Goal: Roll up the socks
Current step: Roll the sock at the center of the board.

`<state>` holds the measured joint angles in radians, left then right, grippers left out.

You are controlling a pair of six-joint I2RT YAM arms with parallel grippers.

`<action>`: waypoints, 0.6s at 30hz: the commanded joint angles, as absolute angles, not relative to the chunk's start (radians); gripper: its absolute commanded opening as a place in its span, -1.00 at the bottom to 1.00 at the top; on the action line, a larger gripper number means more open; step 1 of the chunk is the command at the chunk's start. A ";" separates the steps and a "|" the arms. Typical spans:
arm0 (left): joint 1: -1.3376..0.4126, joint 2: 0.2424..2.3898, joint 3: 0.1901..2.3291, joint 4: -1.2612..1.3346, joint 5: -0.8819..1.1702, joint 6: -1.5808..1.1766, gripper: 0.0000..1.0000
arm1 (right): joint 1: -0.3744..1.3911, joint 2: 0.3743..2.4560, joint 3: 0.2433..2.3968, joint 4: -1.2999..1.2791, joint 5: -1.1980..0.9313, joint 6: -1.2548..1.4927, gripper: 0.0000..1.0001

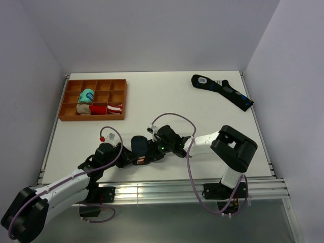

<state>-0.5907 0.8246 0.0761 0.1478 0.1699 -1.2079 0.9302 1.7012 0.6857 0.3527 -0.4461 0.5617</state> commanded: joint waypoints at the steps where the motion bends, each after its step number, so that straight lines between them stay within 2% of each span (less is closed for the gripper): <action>1: -0.591 0.792 0.025 0.069 0.084 -1.149 -0.14 | 0.896 1.733 0.739 0.125 -0.494 0.575 -0.91; 13: -0.592 0.645 0.003 0.106 0.022 -1.088 -0.07 | 0.853 1.821 0.963 -0.256 -0.529 0.482 -0.88; 18: -0.594 0.580 -0.032 0.161 0.034 -1.071 -0.05 | 0.850 1.847 1.041 -0.340 -0.520 0.442 -0.87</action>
<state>-0.5907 0.6086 0.0502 0.0971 0.0463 -1.1103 0.8593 1.8172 0.9958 -0.1864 -0.5476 0.4999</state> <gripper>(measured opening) 0.472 0.211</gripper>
